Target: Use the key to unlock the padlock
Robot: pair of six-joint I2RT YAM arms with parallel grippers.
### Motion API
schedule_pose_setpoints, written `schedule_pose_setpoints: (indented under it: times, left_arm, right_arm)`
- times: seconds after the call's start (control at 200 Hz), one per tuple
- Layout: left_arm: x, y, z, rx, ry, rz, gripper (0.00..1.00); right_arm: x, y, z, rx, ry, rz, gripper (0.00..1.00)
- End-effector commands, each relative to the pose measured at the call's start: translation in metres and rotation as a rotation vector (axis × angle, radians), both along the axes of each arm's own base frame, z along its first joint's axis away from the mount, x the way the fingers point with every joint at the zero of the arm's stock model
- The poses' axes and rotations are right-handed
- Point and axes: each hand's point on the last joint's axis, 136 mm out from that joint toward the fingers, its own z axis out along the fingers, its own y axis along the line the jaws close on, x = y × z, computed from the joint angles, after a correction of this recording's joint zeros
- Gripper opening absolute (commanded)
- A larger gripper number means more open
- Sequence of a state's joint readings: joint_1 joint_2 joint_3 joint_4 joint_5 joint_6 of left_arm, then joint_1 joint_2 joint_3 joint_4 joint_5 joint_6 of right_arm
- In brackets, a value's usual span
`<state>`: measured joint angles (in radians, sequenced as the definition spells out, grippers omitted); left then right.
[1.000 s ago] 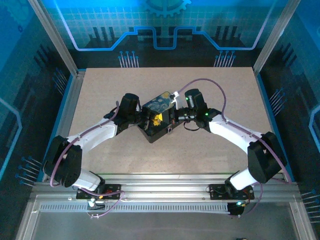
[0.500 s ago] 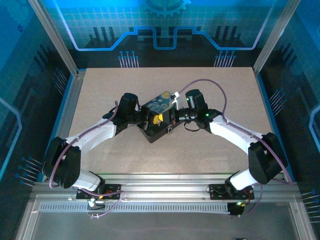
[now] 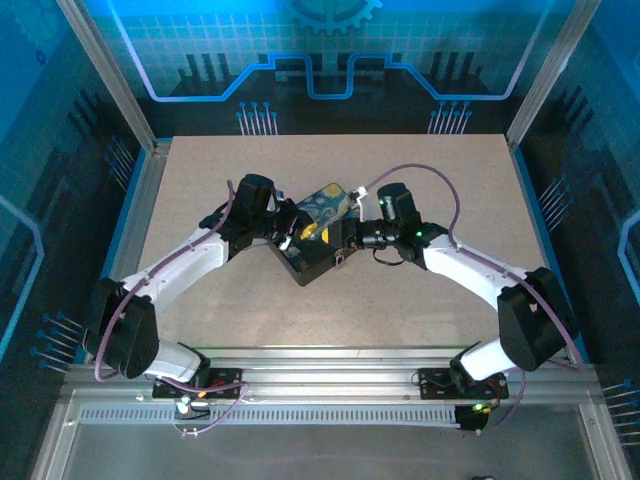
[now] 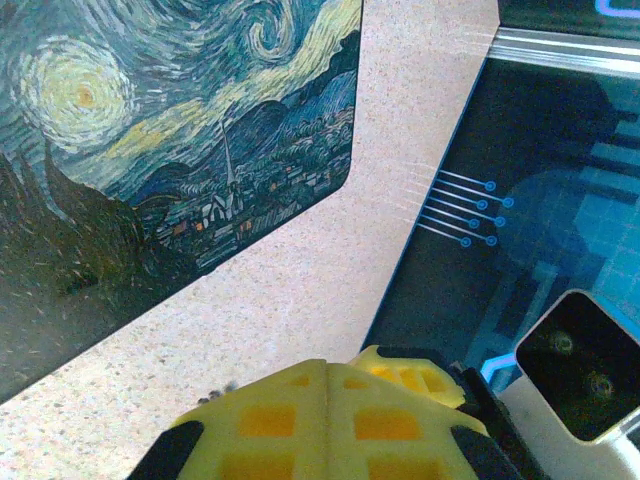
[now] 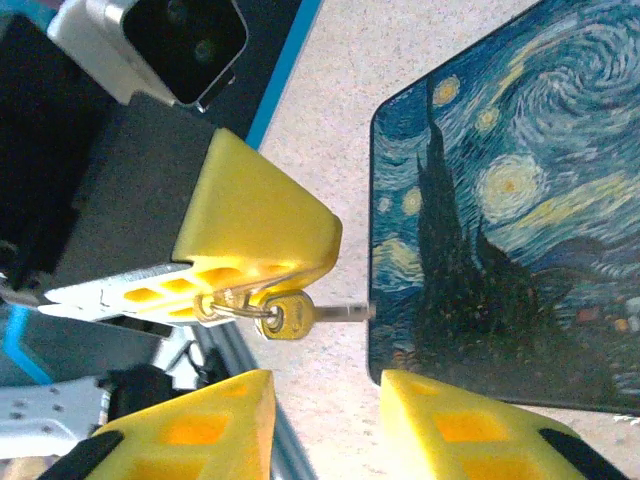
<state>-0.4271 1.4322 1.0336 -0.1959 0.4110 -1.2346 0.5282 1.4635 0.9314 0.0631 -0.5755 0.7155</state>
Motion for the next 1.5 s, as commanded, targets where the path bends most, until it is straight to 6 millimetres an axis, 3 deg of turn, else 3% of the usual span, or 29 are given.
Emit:
schedule_pose_setpoints:
  times: [0.0, 0.175, 0.38, 0.66, 1.321, 1.496]
  left_arm:
    - [0.002, 0.005, 0.003, 0.048, -0.085, -0.035, 0.00]
    - [0.004, 0.001, 0.008, 0.033, -0.128, -0.052, 0.00]
    - [0.003, 0.000, 0.011, 0.017, -0.131, -0.053, 0.00]
    - [0.002, -0.001, 0.010, 0.003, -0.129, -0.052, 0.00]
    - [0.001, 0.004, 0.009, 0.004, -0.132, -0.027, 0.00]
    - [0.000, 0.009, 0.006, 0.035, -0.132, -0.017, 0.17]
  right_arm:
    - [0.003, 0.004, 0.022, 0.086, -0.011, -0.049, 0.37]
    - [0.002, 0.020, 0.031, 0.108, -0.023, -0.050, 0.42]
    - [0.008, 0.028, 0.022, 0.122, 0.013, -0.051, 0.36]
    - [0.012, 0.036, 0.034, 0.170, -0.014, -0.050, 0.32]
    - [0.019, 0.051, 0.026, 0.246, 0.100, -0.066, 0.05]
    - [0.020, 0.044, 0.015, 0.219, 0.115, -0.073, 0.00]
